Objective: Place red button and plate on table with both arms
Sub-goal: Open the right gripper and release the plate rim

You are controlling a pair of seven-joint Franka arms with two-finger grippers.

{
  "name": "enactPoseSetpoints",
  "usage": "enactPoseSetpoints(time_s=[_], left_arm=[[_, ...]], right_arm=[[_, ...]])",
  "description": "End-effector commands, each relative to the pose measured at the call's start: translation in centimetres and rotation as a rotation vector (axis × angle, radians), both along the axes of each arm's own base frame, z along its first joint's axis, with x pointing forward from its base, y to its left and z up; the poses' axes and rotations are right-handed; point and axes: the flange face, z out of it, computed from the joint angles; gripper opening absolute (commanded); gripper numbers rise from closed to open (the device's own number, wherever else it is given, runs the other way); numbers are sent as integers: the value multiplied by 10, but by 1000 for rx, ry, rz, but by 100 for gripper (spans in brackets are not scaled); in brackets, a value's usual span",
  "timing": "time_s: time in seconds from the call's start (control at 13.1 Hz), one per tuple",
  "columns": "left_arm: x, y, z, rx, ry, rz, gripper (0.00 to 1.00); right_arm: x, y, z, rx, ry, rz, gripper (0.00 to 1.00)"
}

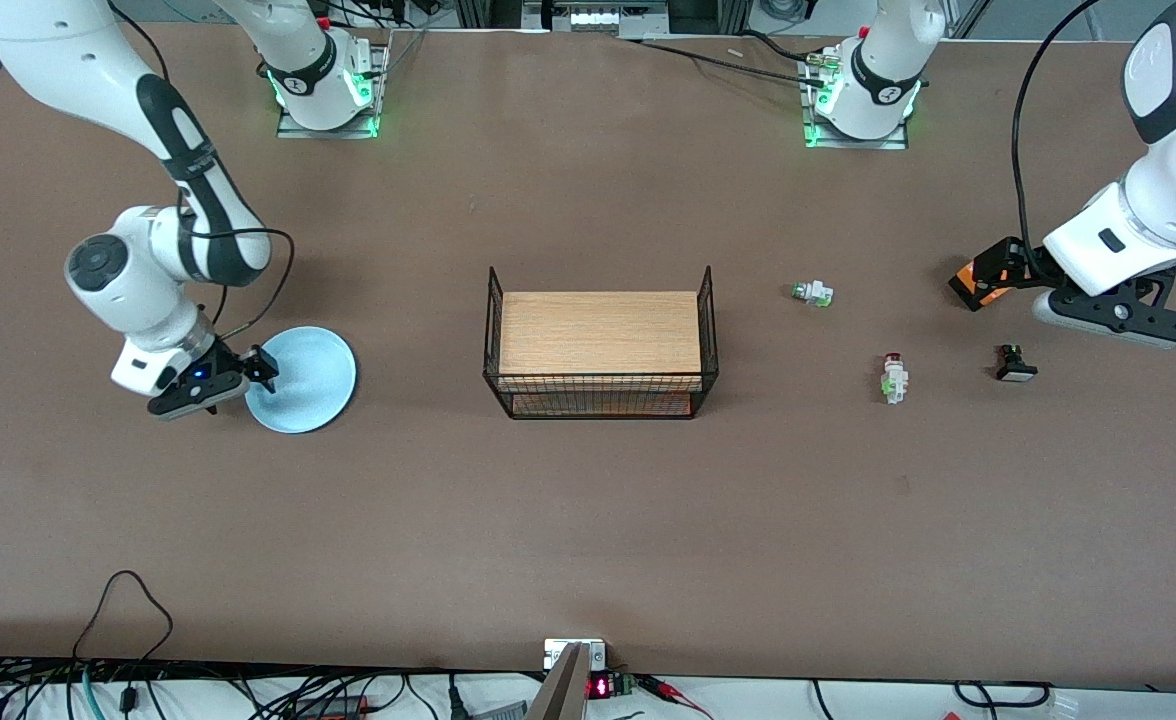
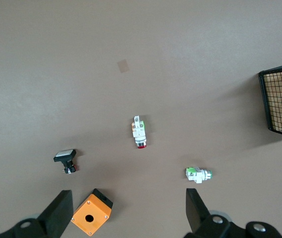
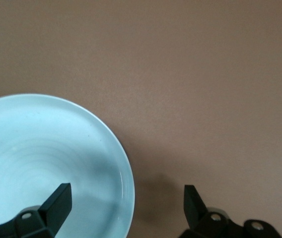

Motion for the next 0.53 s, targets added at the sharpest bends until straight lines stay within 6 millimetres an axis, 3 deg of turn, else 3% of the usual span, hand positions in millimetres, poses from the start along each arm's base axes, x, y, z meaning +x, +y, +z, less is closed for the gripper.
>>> enactPoseSetpoints(time_s=[0.0,0.15,0.46], left_arm=[[2,-1,7,6,-4,-23,100],[2,-1,7,6,-4,-23,100],[2,-1,7,6,-4,-24,100]], right_arm=[[38,3,72,5,117,-52,100],[50,4,122,-3,203,-170,100],[45,16,207,-64,312,-406,100]])
